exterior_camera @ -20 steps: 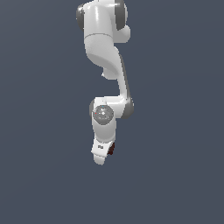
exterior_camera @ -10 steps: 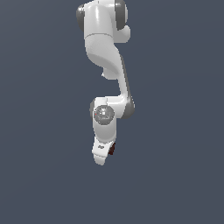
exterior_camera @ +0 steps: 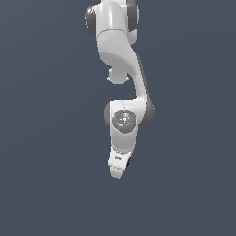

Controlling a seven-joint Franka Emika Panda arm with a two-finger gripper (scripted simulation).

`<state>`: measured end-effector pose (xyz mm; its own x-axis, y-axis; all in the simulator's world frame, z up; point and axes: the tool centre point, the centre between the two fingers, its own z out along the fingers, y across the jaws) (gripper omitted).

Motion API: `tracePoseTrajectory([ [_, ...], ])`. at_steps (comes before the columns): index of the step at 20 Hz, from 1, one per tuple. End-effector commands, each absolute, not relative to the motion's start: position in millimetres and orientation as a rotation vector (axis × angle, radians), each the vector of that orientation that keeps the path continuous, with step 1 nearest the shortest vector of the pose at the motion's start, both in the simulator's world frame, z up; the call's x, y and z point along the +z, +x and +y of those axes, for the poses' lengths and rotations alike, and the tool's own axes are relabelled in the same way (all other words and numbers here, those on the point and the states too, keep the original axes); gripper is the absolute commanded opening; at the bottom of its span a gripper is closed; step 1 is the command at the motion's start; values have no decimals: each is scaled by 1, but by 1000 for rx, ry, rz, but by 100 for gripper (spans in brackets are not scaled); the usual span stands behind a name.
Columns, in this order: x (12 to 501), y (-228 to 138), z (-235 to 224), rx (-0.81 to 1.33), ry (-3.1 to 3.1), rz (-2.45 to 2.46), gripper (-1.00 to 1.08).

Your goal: Pick up the object and move it to a goal position.

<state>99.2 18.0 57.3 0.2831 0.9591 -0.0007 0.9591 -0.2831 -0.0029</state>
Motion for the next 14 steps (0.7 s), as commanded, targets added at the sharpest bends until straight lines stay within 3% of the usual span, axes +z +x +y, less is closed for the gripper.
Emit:
tracePoseTrajectory([
  [1, 69, 108, 34, 0, -2516, -1881, -100],
  [14, 90, 126, 64, 0, -2516, -1881, -100],
])
